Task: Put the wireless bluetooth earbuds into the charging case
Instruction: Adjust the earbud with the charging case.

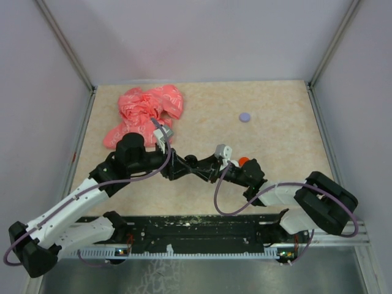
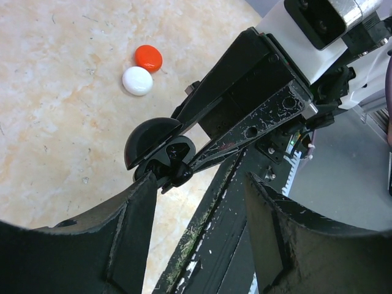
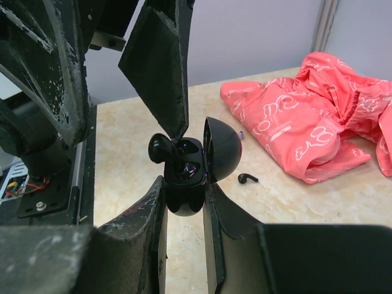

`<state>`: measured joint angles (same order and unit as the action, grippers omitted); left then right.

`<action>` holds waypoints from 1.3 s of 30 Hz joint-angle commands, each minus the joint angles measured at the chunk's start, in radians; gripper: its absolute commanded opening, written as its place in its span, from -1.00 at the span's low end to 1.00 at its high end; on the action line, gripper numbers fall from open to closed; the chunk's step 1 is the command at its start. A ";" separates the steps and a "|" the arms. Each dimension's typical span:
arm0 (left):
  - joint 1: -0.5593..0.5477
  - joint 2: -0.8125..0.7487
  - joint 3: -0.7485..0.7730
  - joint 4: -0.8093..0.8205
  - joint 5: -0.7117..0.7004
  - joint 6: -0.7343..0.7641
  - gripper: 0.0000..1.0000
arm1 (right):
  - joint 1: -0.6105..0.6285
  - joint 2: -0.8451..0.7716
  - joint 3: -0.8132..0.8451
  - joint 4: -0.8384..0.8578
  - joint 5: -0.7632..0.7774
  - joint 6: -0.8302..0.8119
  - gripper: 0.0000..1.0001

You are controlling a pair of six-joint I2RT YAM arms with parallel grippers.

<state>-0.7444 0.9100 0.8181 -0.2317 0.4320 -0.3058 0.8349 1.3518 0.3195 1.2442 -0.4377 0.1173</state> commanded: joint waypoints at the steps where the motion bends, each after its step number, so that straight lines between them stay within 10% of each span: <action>1: -0.001 0.008 -0.003 0.047 0.045 -0.009 0.26 | -0.007 0.010 0.012 0.105 -0.016 0.022 -1.00; 28: -0.003 0.031 0.001 0.084 0.129 -0.082 0.14 | -0.006 0.031 0.028 0.076 0.009 0.016 -1.00; 39: -0.003 -0.048 0.027 -0.052 -0.046 -0.021 0.30 | -0.007 0.026 0.018 0.081 0.015 0.015 -1.00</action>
<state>-0.7444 0.9016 0.8177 -0.2249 0.4698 -0.3676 0.8349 1.3827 0.3199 1.2713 -0.4282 0.1276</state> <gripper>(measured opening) 0.633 0.226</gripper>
